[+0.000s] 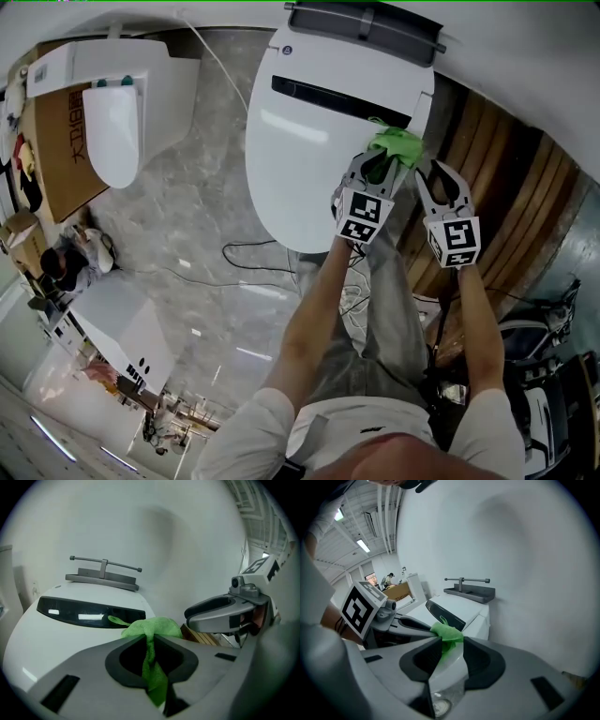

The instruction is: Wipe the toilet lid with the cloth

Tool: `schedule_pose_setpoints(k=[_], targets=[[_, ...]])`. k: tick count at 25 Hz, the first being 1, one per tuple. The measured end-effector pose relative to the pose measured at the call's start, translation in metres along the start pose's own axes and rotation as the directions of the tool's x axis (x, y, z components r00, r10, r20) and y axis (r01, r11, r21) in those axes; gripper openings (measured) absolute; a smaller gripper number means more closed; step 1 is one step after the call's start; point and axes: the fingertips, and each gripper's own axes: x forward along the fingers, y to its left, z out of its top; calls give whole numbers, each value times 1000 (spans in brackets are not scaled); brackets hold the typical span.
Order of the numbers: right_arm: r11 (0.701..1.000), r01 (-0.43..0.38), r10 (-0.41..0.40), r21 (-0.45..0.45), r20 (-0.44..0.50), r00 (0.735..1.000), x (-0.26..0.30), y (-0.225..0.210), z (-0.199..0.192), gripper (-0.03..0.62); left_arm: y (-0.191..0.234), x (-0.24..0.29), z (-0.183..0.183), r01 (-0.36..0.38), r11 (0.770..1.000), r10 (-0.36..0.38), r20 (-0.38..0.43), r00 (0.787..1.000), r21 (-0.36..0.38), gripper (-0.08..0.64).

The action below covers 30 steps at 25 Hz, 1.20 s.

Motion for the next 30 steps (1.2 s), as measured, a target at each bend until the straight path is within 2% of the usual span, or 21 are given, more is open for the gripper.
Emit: schedule_pose_setpoints(k=[3,9,21,26,30], targets=[[1000,-6,6,-1,-14,1000,5,-1,-4,135,5,6,-6,-8,1000,8,-22,1000,-3,64],[1000,-2,2,10,-30,1000,12,-3,-4,137,9,9,-10,-17,999,20,-70,997,48,63],[1000,-21,20,-11,-55,998,29,18,2,137,54,-14,-14,-74,997,76,-67,995,25,64],[998,-53,50,-39,-70,996,45,36,10,137,76,-25,-15,-89,996,90,-64,994,22,63],[998,-61,61,-3,-72,996,64,43,21,137,92,-33,-16,-100,995,101,-63,993,19,64]])
